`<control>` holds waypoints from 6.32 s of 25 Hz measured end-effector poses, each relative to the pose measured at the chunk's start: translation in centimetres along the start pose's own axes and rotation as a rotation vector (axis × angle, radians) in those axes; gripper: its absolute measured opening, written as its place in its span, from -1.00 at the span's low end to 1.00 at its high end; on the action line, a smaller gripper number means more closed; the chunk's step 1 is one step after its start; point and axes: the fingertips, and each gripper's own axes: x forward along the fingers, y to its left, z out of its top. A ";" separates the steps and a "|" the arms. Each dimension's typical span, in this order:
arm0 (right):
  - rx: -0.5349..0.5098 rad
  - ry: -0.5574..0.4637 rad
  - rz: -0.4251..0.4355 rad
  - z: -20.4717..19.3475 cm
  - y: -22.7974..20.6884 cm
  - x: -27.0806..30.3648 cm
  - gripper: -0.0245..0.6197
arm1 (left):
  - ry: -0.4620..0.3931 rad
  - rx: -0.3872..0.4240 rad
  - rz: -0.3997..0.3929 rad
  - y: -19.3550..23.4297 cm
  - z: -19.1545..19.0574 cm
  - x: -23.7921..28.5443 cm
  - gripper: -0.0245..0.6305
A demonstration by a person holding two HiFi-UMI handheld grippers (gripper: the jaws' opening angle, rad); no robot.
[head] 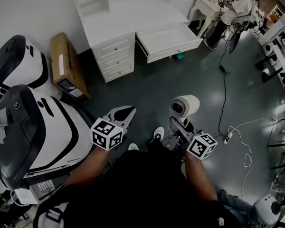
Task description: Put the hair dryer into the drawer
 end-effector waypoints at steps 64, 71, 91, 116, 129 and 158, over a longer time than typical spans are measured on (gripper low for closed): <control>0.074 0.080 0.055 19.4 -28.8 12.6 -0.22 | 0.097 -0.008 0.091 8.8 11.6 33.1 -0.89; 0.070 0.116 0.061 20.5 -29.3 17.8 -0.22 | 0.104 -0.040 0.103 13.4 12.4 34.3 -0.89; 0.021 0.162 0.093 27.1 -28.9 36.5 -0.22 | 0.047 -0.082 0.125 30.2 20.0 37.2 -0.89; -0.191 0.322 0.220 31.2 -30.7 49.0 -0.22 | -0.035 -0.161 0.366 38.1 22.2 35.4 -0.89; -0.453 0.641 0.359 26.6 -37.9 56.2 -0.22 | -0.028 -0.278 0.563 39.9 21.5 39.9 -0.89; -1.132 1.173 0.365 8.8 -50.5 62.6 -0.22 | 0.073 -0.390 0.683 40.2 17.2 39.4 -0.89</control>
